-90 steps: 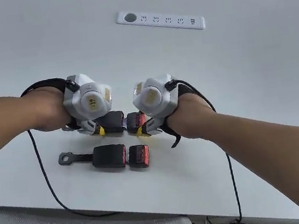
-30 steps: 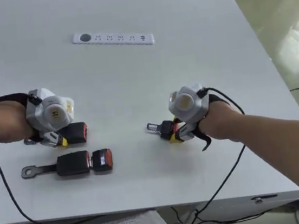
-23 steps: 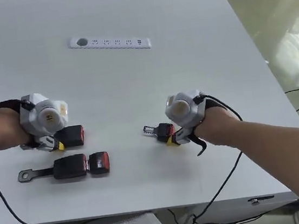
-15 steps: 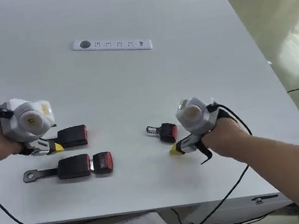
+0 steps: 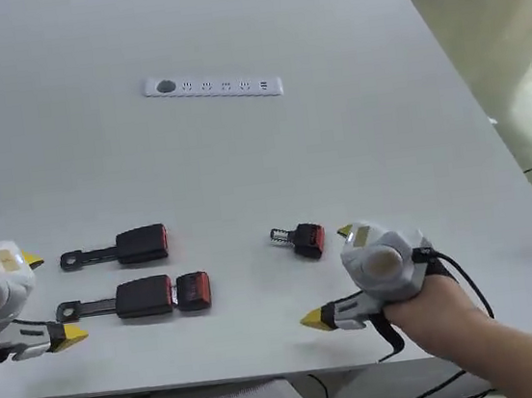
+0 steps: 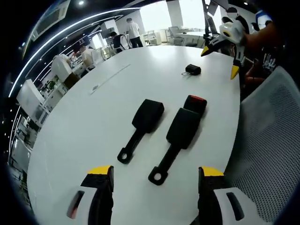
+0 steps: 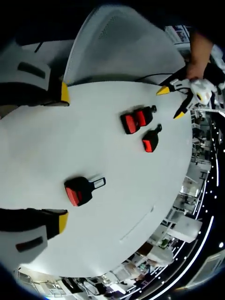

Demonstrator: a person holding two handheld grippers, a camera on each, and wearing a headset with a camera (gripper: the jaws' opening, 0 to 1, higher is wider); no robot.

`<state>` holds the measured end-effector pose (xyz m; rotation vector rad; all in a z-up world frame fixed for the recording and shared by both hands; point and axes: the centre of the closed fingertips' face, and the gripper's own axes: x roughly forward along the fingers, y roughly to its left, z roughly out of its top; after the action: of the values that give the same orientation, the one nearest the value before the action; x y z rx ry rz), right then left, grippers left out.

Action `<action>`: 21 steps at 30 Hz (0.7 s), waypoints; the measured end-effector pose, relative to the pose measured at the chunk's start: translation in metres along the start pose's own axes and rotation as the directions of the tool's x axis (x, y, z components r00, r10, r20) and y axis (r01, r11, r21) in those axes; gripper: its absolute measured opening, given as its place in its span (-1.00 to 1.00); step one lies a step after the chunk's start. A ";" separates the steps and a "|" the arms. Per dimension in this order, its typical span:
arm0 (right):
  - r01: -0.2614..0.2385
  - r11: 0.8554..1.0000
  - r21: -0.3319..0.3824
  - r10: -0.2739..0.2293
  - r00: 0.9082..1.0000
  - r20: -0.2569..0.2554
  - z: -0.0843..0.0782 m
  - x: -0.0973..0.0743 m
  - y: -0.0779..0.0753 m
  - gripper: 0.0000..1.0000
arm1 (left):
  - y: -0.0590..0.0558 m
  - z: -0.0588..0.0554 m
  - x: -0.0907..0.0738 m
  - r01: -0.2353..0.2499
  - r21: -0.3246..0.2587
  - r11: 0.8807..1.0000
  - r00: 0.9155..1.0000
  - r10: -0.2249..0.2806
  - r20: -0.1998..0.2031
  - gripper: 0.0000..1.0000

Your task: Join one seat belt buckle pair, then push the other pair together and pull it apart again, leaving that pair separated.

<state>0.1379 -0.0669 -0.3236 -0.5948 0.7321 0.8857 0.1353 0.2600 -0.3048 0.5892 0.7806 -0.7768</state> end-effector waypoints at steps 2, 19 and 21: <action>0.011 1.000 0.020 -0.011 1.000 0.014 0.002 -0.005 0.000 0.89 | -0.001 -0.002 -0.007 -0.012 -0.025 1.000 1.000 0.012 0.008 0.57; 0.074 0.993 0.088 -0.079 0.996 0.051 0.009 -0.029 -0.003 1.00 | 0.029 -0.031 -0.042 -0.124 -0.241 0.962 0.988 0.141 0.055 1.00; 0.080 0.992 0.098 -0.085 0.995 0.050 0.009 -0.030 -0.003 1.00 | 0.026 -0.026 -0.042 -0.124 -0.222 0.967 0.988 0.142 0.065 1.00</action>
<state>0.1310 -0.0762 -0.2946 -0.5101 0.6926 0.7830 0.1255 0.3104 -0.2818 0.4062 0.7330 -0.5784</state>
